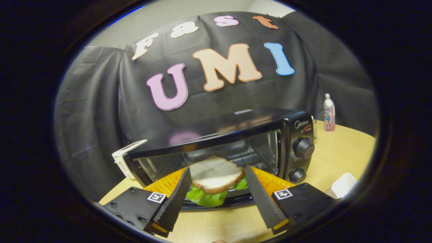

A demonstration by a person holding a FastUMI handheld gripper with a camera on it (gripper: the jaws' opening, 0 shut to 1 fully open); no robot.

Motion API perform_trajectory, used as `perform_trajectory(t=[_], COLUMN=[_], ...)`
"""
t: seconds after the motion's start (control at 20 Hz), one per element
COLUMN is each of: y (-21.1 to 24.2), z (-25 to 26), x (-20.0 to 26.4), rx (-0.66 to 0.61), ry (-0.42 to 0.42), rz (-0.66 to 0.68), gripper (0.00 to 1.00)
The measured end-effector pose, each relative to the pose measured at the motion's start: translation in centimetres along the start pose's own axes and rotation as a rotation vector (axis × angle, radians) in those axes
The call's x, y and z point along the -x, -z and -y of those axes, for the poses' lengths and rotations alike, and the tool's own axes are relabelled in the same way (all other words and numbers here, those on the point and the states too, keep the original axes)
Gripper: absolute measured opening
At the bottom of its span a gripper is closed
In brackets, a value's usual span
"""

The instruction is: Open the toaster oven, put the food inside, and close the toaster oven door.

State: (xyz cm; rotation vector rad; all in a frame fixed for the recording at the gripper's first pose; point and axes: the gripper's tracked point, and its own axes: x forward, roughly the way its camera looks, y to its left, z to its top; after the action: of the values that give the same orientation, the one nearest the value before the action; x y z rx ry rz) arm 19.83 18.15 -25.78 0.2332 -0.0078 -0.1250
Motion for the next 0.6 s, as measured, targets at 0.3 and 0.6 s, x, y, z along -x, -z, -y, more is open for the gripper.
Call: perform_trajectory(t=[0.3,0.6], y=[0.0,6.0], z=[1.6,2.1], x=[8.1,13.4], rx=[0.039,0.045], ry=[-0.063,-0.097], rz=[0.009,-0.088], gripper=[0.99,1.0])
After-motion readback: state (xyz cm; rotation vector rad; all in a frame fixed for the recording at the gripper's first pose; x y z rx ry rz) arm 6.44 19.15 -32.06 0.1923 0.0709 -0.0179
